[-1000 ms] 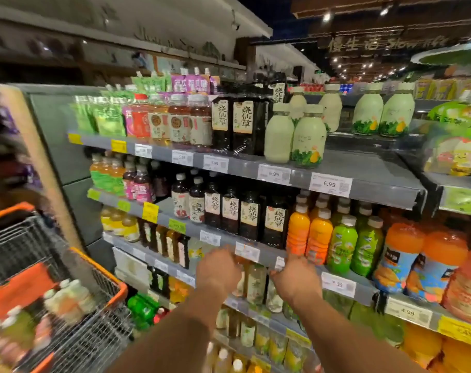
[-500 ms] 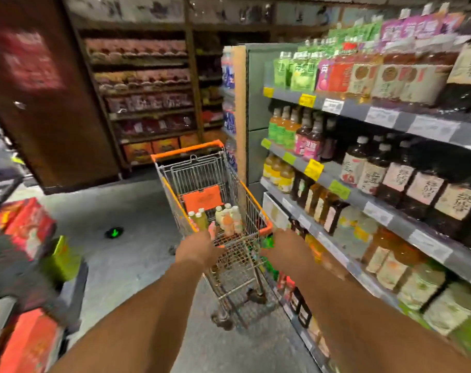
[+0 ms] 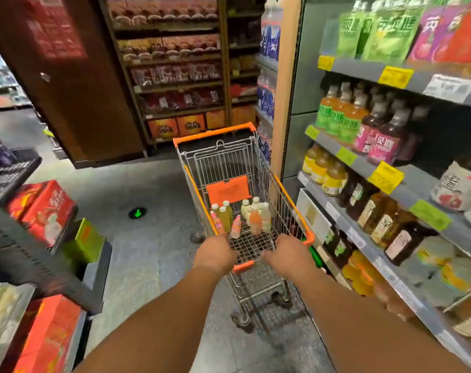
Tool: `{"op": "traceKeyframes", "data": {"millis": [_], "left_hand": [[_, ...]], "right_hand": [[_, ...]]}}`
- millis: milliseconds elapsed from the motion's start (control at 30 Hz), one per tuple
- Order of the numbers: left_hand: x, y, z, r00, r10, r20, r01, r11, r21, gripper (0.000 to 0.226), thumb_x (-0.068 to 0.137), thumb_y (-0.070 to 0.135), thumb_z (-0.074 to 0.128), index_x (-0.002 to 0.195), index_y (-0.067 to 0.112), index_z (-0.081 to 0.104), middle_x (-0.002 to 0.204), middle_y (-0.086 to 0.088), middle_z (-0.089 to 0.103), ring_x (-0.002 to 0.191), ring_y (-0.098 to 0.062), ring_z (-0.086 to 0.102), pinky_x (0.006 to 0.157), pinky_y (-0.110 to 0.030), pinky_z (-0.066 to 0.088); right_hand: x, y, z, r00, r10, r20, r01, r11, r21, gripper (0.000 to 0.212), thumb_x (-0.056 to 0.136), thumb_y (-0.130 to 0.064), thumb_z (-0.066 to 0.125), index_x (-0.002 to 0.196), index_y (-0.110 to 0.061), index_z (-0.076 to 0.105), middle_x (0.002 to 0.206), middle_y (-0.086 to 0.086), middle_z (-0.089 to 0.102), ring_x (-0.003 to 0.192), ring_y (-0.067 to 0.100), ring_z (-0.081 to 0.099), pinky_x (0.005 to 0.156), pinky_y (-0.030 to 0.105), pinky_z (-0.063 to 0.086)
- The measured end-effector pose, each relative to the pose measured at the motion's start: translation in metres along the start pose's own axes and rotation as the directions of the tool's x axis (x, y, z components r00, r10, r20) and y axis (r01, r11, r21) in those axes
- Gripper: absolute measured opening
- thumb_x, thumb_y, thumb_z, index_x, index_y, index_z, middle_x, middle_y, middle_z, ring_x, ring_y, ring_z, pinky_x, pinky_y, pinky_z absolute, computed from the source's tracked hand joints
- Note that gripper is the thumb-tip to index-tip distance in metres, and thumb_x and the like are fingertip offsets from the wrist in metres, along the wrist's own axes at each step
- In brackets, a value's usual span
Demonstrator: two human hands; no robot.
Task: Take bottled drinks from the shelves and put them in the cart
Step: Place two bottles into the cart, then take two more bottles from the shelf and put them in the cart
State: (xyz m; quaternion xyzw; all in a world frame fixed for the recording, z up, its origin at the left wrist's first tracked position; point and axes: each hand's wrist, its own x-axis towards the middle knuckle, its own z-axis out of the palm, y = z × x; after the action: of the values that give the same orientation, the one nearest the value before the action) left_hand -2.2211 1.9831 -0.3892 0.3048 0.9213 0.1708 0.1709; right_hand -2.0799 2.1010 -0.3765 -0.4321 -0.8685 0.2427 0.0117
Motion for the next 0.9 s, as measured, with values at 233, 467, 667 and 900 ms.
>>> {"op": "traceKeyframes", "data": {"millis": [233,467,667,900], "left_hand": [[0.109,0.021,0.028,0.997,-0.077,-0.015,0.076,0.996,-0.054,0.047,0.088,0.040,0.067,0.132,0.025,0.059,0.118,-0.003,0.069,0.104,-0.026,0.066,0.089,-0.038,0.055],[0.201,0.030,0.055,0.969,-0.244,0.038,0.246,0.968,-0.047,0.054,0.088,0.047,0.065,0.135,0.023,0.055,0.119,-0.006,0.066,0.109,-0.027,0.063,0.089,-0.037,0.053],[0.285,0.014,0.076,0.936,-0.337,0.099,0.348,0.928,-0.134,0.052,0.087,0.043,0.068,0.132,0.021,0.057,0.121,-0.006,0.067,0.109,-0.026,0.064,0.084,-0.028,0.048],[0.378,-0.010,0.106,0.887,-0.419,0.195,0.451,0.877,-0.164,0.046,0.085,0.039,0.068,0.126,0.020,0.060,0.111,-0.006,0.070,0.098,-0.027,0.067,0.082,-0.029,0.050]], "right_hand": [[0.139,0.014,0.026,0.992,0.007,0.129,-0.004,1.000,-0.020,0.048,0.082,-0.057,0.063,0.106,-0.016,0.056,0.091,0.001,0.060,0.083,0.023,0.057,0.068,0.032,0.045],[0.257,0.016,0.046,0.958,0.025,0.285,-0.008,0.998,-0.062,0.038,0.081,-0.054,0.065,0.091,-0.019,0.053,0.096,0.004,0.064,0.080,0.024,0.057,0.065,0.028,0.039],[0.330,0.008,0.082,0.931,0.083,0.355,-0.058,0.995,-0.079,0.066,0.087,-0.055,0.061,0.133,-0.009,0.049,0.116,0.010,0.065,0.092,0.026,0.061,0.070,0.029,0.043],[0.408,0.002,0.122,0.910,0.082,0.406,-0.036,0.992,-0.119,0.053,0.092,-0.056,0.052,0.121,-0.012,0.060,0.109,0.009,0.068,0.093,0.026,0.061,0.096,0.039,0.048]]}}
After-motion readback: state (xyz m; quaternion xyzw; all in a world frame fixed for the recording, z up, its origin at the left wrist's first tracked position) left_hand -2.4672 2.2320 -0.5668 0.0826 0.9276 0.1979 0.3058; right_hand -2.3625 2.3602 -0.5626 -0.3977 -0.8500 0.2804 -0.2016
